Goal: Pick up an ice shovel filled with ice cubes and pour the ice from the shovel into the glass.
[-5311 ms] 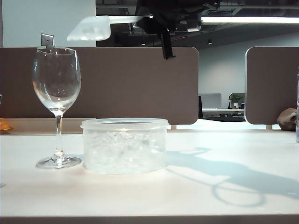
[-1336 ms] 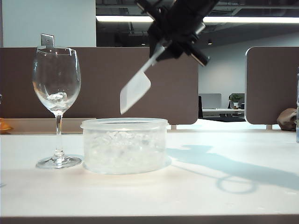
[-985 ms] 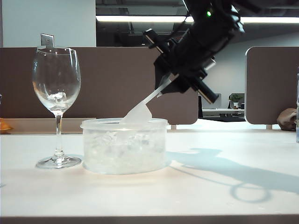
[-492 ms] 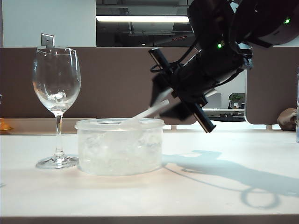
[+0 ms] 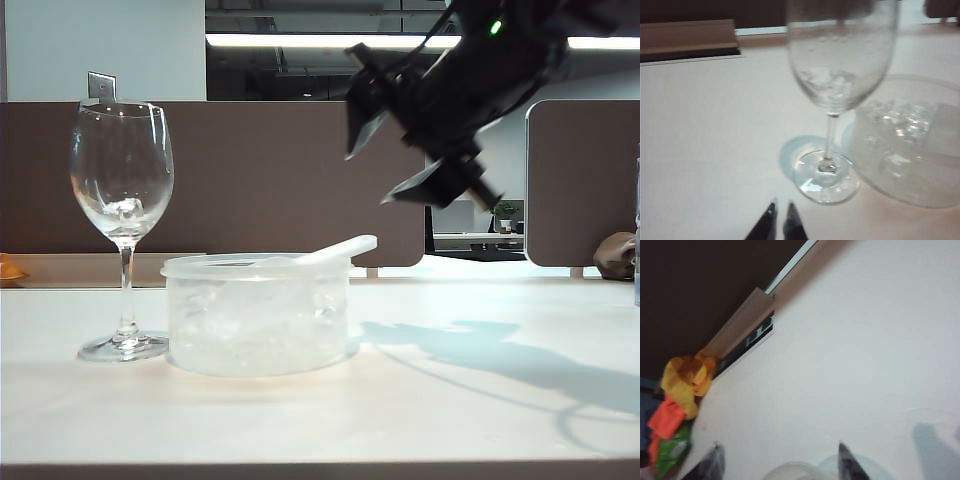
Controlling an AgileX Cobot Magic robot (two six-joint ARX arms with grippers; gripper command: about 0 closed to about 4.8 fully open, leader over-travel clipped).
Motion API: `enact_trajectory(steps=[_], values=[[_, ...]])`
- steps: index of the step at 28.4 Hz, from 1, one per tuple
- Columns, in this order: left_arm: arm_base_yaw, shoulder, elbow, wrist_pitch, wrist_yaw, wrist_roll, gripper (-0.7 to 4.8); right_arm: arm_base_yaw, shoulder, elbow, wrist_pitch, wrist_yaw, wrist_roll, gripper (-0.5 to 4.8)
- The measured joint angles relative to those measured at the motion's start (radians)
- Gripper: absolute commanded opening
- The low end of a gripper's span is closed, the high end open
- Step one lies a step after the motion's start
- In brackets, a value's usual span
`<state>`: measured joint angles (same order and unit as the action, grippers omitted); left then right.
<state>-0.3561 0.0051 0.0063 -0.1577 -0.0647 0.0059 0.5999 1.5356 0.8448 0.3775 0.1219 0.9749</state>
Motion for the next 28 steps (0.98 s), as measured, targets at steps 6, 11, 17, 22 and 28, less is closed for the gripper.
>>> enact_trajectory(steps=[6,11,17,22,28], values=[[0.118,0.0,0.0,0.0,0.001,0.0,0.29,-0.005,-0.164,-0.019,-0.209,0.115,-0.249,0.39],[0.202,0.0,0.0,0.0,-0.001,0.0,0.29,-0.007,-0.259,-0.079,-0.221,0.125,-0.327,-0.03],[0.217,0.0,0.0,0.0,-0.003,0.0,0.29,-0.005,-0.427,-0.177,-0.229,0.145,-0.414,-0.01],[0.217,0.0,0.0,0.0,-0.003,0.0,0.29,-0.005,-0.583,-0.272,-0.249,0.205,-0.497,-0.02],[0.216,0.0,0.0,0.0,-0.002,0.0,0.29,-0.005,-0.751,-0.365,-0.29,0.263,-0.618,-0.02]])
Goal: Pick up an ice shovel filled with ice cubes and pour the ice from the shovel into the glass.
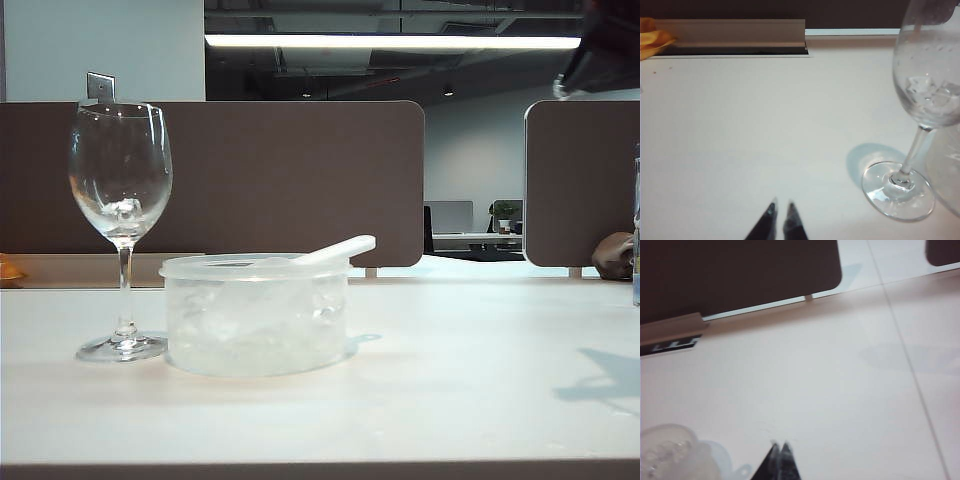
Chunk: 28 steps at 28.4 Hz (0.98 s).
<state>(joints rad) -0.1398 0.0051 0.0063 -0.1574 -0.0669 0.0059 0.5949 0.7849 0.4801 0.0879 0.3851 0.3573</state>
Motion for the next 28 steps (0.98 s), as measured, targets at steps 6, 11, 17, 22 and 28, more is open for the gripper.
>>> enact_trajectory(steps=[6,11,17,22,28], values=[[0.0,0.0,0.0,0.0,0.0,0.0,0.29,0.0,-0.064,-0.055,-0.046,0.038,-0.226,-0.02],[0.0,0.0,0.0,0.0,0.0,0.0,0.29,0.0,-0.065,-0.09,-0.044,0.038,-0.367,-0.02],[0.0,0.0,0.0,0.0,0.0,0.0,0.29,0.005,-0.155,-0.157,-0.063,0.038,-0.385,-0.02],[0.0,0.0,0.0,0.0,0.0,0.0,0.29,0.029,-0.304,-0.184,-0.133,0.061,-0.371,-0.02],[0.0,0.0,0.0,0.0,0.0,0.0,0.29,0.063,-0.505,-0.183,-0.276,0.197,-0.29,-0.02]])
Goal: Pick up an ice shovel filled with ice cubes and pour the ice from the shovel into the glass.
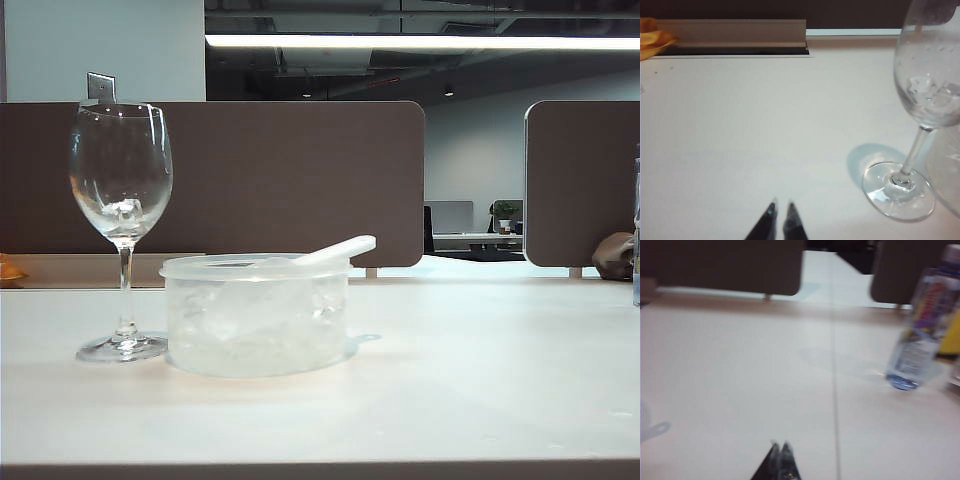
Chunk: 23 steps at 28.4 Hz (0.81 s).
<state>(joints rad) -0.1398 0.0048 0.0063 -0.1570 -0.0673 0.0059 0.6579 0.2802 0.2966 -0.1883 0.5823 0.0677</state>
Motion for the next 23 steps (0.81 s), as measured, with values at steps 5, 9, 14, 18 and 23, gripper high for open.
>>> enact_trajectory(steps=[5,9,14,18,23], values=[[0.0,0.0,0.0,0.0,0.0,0.0,0.29,0.013,-0.129,0.0,-0.131,0.065,0.083,-0.02],[0.003,0.0,0.0,0.0,0.0,0.0,0.29,0.013,-0.17,-0.001,-0.235,0.076,0.154,-0.02],[0.063,0.0,0.0,0.0,0.004,0.0,0.29,0.013,-0.174,-0.003,-0.245,0.129,0.194,-0.02],[0.09,0.0,0.0,0.0,0.0,0.0,0.29,0.013,-0.173,-0.003,-0.247,0.111,0.216,-0.02],[0.088,0.0,0.0,0.0,0.0,0.0,0.29,0.013,-0.176,-0.026,-0.258,0.116,0.266,-0.02]])
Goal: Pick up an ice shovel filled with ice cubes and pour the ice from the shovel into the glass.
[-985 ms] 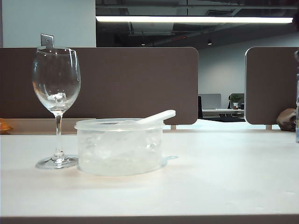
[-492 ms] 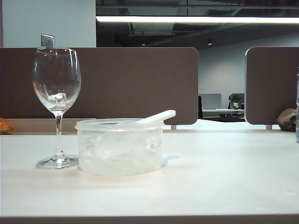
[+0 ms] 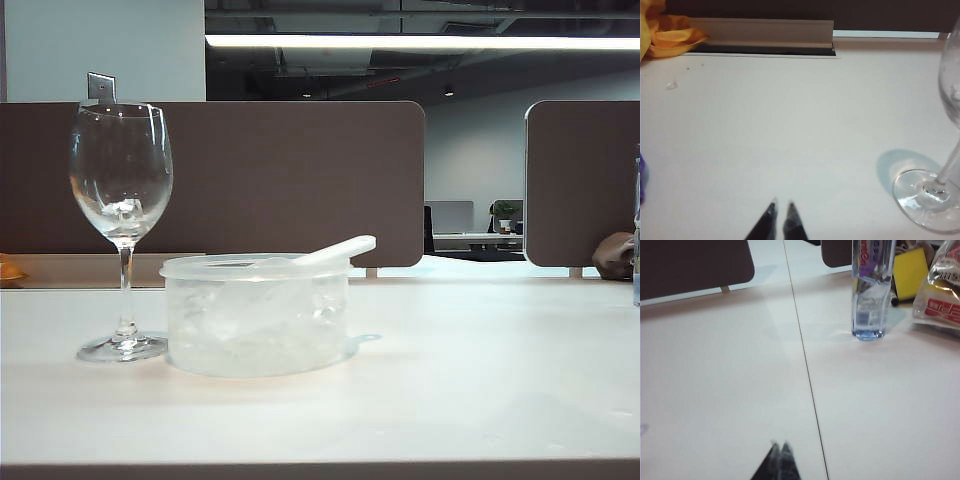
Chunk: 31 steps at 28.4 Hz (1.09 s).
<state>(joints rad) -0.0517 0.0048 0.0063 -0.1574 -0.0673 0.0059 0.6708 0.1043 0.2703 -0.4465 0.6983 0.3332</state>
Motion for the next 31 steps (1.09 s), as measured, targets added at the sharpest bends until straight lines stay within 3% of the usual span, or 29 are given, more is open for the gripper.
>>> enact_trajectory(steps=[8,18,26,31], values=[[0.008,0.0,0.0,0.0,0.0,0.0,0.29,0.0,0.0,-0.036,-0.015,-0.003,0.031,-0.01],[0.008,0.0,0.0,0.0,0.0,0.0,0.29,0.0,0.0,-0.036,-0.015,-0.134,0.039,-0.01],[0.008,0.0,0.0,0.0,0.0,0.0,0.29,0.0,0.0,-0.036,-0.015,-0.135,0.035,-0.01],[0.008,0.0,0.0,0.0,0.0,0.0,0.29,-0.019,-0.003,-0.039,-0.015,-0.104,-0.046,-0.01]])
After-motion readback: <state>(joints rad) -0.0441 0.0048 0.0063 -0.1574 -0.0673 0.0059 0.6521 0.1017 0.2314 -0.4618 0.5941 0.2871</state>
